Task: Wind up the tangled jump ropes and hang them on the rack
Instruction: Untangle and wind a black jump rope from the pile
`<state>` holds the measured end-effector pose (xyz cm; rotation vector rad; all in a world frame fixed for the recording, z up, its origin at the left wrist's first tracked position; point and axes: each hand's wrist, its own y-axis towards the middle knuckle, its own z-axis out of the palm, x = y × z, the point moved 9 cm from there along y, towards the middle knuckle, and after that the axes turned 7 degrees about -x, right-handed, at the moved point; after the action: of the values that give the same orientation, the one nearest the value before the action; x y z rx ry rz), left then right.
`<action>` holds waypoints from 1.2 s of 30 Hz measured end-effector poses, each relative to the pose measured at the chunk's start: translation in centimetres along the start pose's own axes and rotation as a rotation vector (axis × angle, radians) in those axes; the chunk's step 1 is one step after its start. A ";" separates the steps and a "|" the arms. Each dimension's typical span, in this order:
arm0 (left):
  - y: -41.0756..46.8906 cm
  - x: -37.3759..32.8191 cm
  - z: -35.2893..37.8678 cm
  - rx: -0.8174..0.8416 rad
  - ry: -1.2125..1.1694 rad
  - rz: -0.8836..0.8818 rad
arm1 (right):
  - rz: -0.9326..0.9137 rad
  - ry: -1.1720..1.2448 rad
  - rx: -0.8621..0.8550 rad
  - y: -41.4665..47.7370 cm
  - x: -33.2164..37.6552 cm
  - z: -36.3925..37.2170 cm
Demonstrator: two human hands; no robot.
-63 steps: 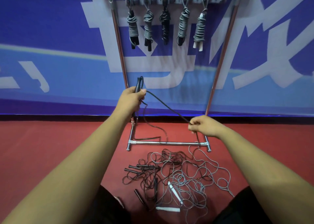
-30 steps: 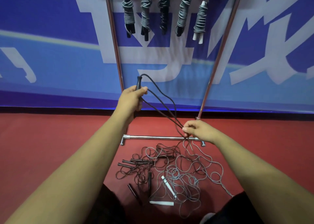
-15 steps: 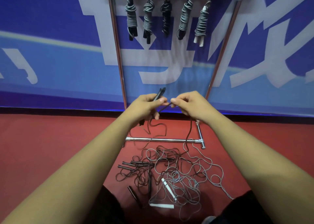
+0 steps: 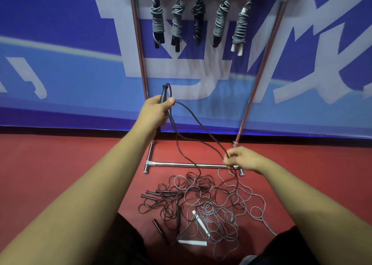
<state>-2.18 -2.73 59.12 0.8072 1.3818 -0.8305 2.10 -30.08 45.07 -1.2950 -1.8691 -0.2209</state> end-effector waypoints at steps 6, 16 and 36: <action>1.0 2.2 -1.2 -0.049 0.307 0.035 | -0.060 0.145 -0.200 -0.7 0.1 -2.3; -3.9 1.8 5.8 0.381 0.432 0.094 | -0.358 -0.049 -0.229 -1.4 15.5 -5.6; 0.1 3.3 0.0 0.032 0.354 0.012 | -0.159 0.251 -0.327 -0.2 5.4 -4.3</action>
<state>-2.06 -2.73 55.80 1.0210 1.6753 -0.7241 3.58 -28.82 51.70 -1.2625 -1.7666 -0.7653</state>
